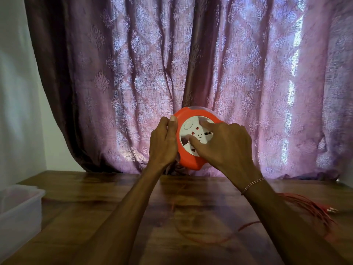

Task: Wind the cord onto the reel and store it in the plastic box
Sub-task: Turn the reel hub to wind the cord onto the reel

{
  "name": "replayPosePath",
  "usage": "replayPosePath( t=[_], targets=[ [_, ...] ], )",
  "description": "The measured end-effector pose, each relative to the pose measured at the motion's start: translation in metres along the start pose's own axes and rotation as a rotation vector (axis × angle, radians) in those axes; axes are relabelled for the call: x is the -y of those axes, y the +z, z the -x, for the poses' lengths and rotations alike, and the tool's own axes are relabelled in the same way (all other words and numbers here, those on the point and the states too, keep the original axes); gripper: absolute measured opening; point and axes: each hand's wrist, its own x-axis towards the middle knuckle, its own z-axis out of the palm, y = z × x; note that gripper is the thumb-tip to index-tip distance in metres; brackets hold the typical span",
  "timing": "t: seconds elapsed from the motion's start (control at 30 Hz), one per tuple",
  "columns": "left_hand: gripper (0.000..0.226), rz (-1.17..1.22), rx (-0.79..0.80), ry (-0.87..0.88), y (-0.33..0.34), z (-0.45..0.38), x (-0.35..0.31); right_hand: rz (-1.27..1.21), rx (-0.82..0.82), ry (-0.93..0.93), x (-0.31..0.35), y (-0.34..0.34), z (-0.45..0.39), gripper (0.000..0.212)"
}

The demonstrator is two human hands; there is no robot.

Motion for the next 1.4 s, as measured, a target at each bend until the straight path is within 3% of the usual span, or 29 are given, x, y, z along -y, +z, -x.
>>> replayPosePath(
  t=[0.1, 0.27, 0.4, 0.63, 0.83, 0.97, 1.07, 1.27, 1.37, 1.4],
  targets=[
    [0.048, -0.016, 0.006, 0.006, 0.0, 0.001, -0.001, -0.014, -0.006, -0.036, -0.001, 0.0, 0.0, 0.054],
    [0.06, 0.002, -0.013, 0.002, -0.004, -0.001, -0.001, -0.112, 0.093, -0.256, -0.013, -0.009, -0.011, 0.021],
    [0.061, 0.022, -0.02, 0.003, -0.006, -0.001, 0.0, -0.146, 0.314, -0.374, -0.017, -0.015, -0.014, 0.04],
    [0.043, 0.004, -0.005, 0.027, -0.001, -0.001, 0.006, 0.04, 0.409, -0.354, -0.006, -0.012, -0.008, 0.064],
    [0.039, -0.034, 0.003, 0.061, 0.002, 0.001, 0.005, 0.117, 0.29, -0.29, -0.008, -0.004, -0.001, 0.059],
    [0.04, -0.035, -0.033, 0.077, 0.003, 0.0, 0.003, 0.033, 0.083, -0.069, -0.003, -0.001, 0.002, 0.061],
    [0.042, -0.006, -0.028, 0.064, 0.003, -0.001, 0.005, 0.009, 0.062, 0.051, -0.002, 0.004, 0.0, 0.07],
    [0.045, -0.021, -0.029, 0.048, 0.002, 0.0, 0.004, 0.009, 0.05, -0.044, -0.004, -0.007, -0.004, 0.052],
    [0.049, -0.028, -0.034, 0.067, 0.0, -0.001, 0.005, -0.069, 0.085, -0.228, -0.014, -0.013, -0.01, 0.019],
    [0.05, -0.026, -0.037, 0.071, -0.001, -0.001, 0.005, -0.091, 0.144, -0.294, -0.018, -0.013, -0.013, 0.024]
  ],
)
